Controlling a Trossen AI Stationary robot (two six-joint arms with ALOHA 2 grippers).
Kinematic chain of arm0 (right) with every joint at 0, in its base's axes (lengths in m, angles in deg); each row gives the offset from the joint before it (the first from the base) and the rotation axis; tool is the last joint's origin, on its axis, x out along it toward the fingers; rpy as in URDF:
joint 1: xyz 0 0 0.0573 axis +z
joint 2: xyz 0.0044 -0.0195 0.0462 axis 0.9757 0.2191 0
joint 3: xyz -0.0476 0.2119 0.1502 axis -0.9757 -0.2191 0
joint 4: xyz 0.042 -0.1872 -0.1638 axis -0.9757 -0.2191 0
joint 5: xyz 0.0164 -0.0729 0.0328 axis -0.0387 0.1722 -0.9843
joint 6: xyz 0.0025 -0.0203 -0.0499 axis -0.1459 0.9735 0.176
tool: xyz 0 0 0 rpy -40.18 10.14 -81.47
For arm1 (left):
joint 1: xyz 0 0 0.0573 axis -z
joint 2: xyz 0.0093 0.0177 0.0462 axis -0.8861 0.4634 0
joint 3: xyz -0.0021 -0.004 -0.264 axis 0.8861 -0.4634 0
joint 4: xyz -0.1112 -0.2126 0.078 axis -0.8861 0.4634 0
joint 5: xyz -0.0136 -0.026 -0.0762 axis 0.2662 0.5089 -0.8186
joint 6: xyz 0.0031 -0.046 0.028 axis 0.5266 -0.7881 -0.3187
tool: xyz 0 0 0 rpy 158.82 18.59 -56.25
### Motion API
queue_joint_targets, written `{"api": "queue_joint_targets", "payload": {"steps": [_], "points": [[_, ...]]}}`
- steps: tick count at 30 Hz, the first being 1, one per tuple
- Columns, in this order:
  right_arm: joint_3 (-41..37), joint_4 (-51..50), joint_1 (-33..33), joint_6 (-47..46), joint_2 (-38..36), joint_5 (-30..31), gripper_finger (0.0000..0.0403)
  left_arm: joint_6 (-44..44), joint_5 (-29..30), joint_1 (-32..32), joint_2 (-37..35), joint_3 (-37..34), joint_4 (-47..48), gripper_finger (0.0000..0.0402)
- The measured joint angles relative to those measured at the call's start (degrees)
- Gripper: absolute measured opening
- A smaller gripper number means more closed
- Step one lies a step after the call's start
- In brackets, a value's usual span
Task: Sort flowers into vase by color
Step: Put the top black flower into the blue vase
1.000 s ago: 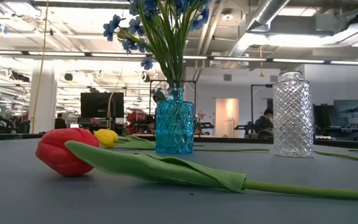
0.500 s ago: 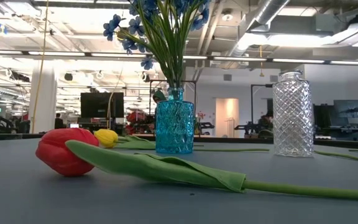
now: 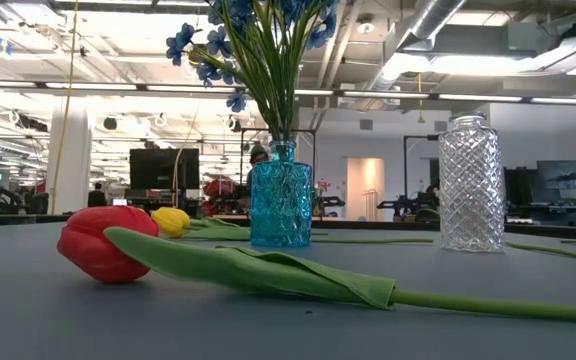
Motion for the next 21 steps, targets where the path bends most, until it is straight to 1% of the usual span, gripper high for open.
{"api": "queue_joint_targets", "payload": {"steps": [3, 7, 9, 11, 14, 18, 21], "points": [[0.00, 0.59, -0.01, -0.03, 0.04, 0.00, 0.0145, 0.01, 0.36, 0.00, 0.00, 0.00, 0.32, 0.0000], [0.00, 0.80, -0.29, -0.08, 0.04, 0.02, 0.0059, -0.76, 1.13, 0.00, 0.00, 0.00, 0.46, 0.0000], [0.00, 0.72, -0.32, -0.13, 0.03, 0.02, 0.0026, -1.73, 1.34, 0.00, 0.00, 0.00, 0.68, 0.0005], [0.00, -0.25, -0.22, -1.35, -0.46, 0.02, 0.0025, -1.56, 1.26, 0.00, -0.45, 0.00, 1.41, 0.0018], [0.00, -2.48, -0.01, -5.50, -2.16, -0.94, 0.0034, -1.36, 1.31, 0.00, -2.80, 0.00, 3.62, 0.0052], [0.00, -8.43, 1.58, -10.08, -6.83, -3.74, 0.0042, -3.05, 1.82, 0.00, -9.55, 0.07, 10.49, 0.0101], [0.00, -15.08, 3.82, -13.80, -11.05, -8.47, 0.0033, -3.50, 3.03, 0.00, -15.86, 0.07, 18.75, 0.0125]]}}
